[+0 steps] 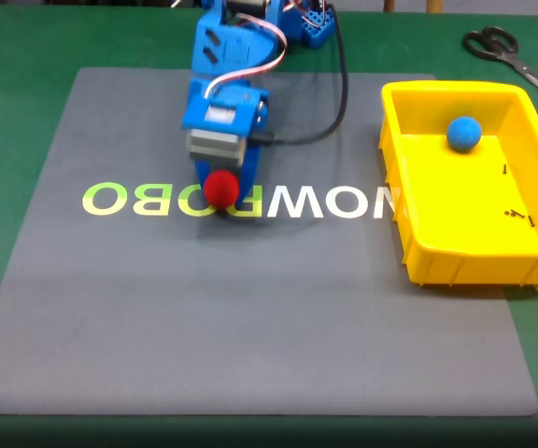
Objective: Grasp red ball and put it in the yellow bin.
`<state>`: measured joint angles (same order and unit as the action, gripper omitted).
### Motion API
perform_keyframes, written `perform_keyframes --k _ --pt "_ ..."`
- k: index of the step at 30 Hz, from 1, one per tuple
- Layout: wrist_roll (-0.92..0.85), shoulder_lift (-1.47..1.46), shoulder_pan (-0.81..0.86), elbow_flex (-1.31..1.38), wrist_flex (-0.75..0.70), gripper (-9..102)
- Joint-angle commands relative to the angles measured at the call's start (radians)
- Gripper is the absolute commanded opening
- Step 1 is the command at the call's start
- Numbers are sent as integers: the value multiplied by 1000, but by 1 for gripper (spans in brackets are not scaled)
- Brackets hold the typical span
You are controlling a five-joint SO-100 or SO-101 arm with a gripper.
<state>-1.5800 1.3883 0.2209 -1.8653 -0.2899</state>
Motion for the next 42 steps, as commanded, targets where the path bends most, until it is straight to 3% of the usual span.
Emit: perform_keyframes --k 1,15,26,36,39,42 --pt "29 209 -37 3 17 0" --pt "140 699 -411 -186 -37 0" --pt "218 672 -647 -187 26 1" --pt "235 592 -724 -156 84 3" --pt "239 583 -724 -147 84 7" --pt "247 588 -718 -147 78 19"
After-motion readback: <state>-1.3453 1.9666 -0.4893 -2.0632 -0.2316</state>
